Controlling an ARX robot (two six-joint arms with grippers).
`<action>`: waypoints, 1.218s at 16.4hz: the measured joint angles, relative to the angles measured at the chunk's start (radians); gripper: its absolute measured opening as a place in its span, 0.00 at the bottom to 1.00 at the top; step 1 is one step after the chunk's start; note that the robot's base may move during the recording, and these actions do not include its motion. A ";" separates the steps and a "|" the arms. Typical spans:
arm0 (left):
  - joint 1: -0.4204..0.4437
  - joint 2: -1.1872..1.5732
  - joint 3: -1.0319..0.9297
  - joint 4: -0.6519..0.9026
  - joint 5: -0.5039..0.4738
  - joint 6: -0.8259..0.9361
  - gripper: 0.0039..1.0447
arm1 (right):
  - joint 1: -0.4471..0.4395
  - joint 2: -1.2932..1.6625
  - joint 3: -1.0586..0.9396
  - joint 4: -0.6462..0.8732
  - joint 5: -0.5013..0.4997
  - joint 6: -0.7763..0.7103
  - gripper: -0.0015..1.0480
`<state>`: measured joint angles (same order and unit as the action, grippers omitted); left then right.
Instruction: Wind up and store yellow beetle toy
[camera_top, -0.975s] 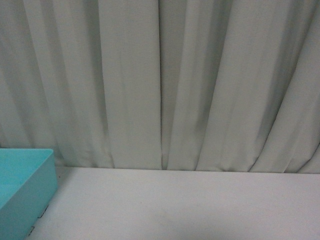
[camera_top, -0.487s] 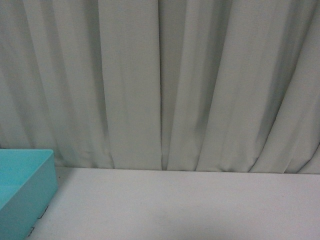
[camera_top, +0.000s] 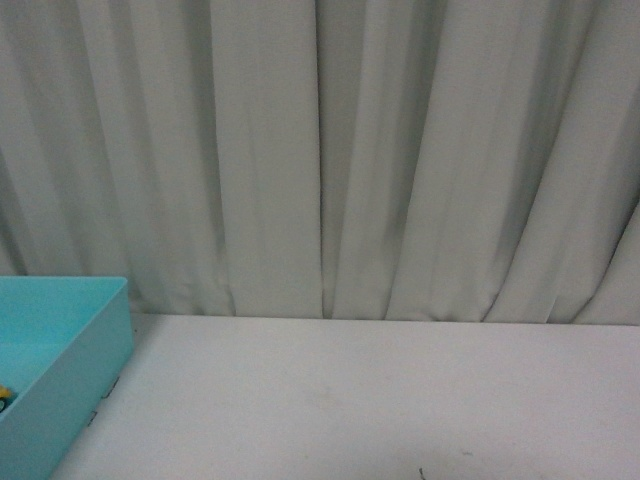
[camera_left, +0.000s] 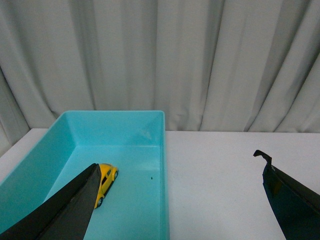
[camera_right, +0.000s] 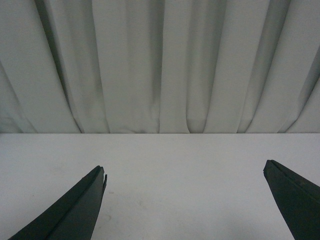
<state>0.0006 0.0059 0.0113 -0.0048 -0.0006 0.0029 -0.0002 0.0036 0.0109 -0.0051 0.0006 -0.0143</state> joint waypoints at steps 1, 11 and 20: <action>0.000 0.000 0.000 0.002 0.000 0.000 0.94 | 0.000 0.000 0.000 0.001 0.000 0.000 0.94; 0.000 0.000 0.000 0.001 0.000 0.000 0.94 | 0.000 0.000 0.000 0.001 0.000 0.000 0.94; 0.000 0.000 0.000 0.002 0.000 0.000 0.94 | 0.000 -0.001 0.000 0.001 0.000 0.000 0.94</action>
<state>0.0006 0.0059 0.0113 -0.0025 -0.0006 0.0032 -0.0002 0.0029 0.0109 -0.0044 0.0002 -0.0143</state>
